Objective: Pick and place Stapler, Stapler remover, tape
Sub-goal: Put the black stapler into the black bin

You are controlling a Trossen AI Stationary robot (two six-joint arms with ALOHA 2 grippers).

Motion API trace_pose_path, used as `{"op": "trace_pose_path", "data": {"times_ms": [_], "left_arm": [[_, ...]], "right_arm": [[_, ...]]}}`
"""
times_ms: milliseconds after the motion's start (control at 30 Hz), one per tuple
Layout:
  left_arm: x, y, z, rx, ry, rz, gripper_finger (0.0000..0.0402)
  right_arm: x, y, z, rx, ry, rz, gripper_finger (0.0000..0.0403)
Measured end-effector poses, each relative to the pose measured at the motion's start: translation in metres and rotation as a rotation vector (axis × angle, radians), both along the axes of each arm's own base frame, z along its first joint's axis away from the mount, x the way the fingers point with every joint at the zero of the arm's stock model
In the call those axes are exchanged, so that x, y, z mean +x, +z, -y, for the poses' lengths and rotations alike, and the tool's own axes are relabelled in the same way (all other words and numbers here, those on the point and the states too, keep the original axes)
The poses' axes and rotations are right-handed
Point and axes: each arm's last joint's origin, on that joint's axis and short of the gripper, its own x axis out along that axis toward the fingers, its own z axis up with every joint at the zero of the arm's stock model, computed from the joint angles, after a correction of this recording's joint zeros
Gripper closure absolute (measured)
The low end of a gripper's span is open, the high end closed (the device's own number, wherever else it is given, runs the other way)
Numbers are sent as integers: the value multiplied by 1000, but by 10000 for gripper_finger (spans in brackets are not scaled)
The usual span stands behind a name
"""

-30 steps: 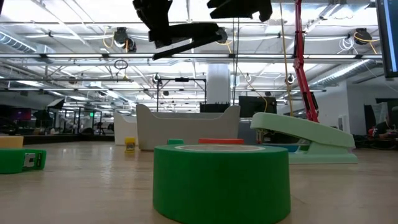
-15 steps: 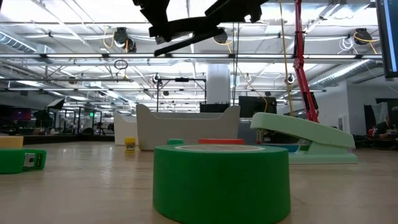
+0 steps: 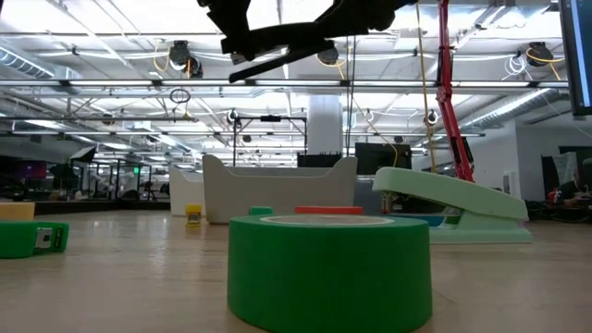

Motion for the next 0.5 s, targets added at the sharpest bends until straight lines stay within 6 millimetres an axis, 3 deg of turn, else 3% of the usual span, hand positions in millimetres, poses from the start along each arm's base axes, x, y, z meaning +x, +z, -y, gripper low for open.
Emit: {"op": "trace_pose_path", "data": {"times_ms": [333, 500], "left_arm": [[5, 2, 1, 5, -18, 41, 272], [4, 2, 0, 21, -25, 30, 272]], "right_arm": [[1, 2, 3, 79, 35, 32, 157], [2, 4, 3, 78, 37, 55, 176]]}}
